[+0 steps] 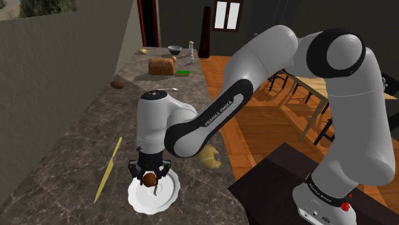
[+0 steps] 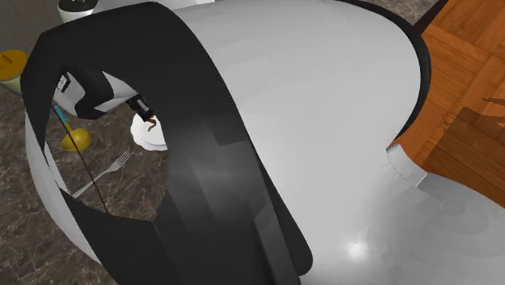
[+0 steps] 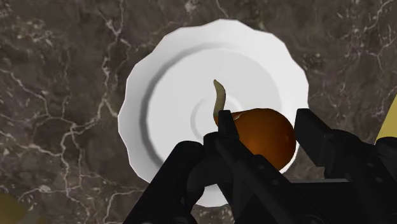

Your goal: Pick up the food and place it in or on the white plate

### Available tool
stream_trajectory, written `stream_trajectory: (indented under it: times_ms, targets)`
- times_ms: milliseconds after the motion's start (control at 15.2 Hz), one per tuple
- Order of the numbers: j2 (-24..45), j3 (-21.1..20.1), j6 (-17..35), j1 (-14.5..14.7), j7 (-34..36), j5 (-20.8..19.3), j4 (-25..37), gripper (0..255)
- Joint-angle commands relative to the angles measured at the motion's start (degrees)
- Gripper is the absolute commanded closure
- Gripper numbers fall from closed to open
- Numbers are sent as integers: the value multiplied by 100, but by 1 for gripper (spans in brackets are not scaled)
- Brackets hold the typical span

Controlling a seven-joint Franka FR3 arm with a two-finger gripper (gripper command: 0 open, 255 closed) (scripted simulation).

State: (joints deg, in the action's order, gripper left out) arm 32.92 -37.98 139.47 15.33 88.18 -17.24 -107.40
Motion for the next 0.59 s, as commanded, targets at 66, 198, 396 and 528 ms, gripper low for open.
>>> stream_trajectory:
  times_ms: [66, 198, 396, 528]
  targets:
    - [146, 99, 161, 75, 53, -105, -20, 255]
    - [250, 168, 264, 127, 85, -175, -23, 255]
    - [409, 274, 414, 207, 132, -278, -17, 255]
    - [518, 346, 511, 261, 163, -345, -6, 255]
